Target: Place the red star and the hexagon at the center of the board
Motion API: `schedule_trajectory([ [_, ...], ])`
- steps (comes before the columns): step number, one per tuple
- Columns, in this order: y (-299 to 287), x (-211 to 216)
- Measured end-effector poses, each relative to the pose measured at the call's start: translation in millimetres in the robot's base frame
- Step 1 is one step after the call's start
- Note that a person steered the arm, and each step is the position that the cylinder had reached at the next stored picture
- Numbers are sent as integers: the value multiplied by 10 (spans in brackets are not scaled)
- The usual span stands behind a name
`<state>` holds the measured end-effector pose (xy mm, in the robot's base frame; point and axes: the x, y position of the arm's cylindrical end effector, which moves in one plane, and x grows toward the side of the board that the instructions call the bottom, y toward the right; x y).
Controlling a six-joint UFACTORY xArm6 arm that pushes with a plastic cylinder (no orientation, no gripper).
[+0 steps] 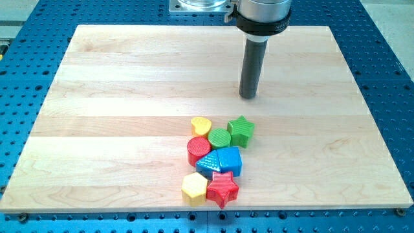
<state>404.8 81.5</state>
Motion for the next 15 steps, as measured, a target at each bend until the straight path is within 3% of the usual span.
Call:
schedule_trajectory([
  [2,233,2],
  [4,973,233],
  [6,771,2116],
  [13,-504,2134],
  [15,-1288,2143],
])
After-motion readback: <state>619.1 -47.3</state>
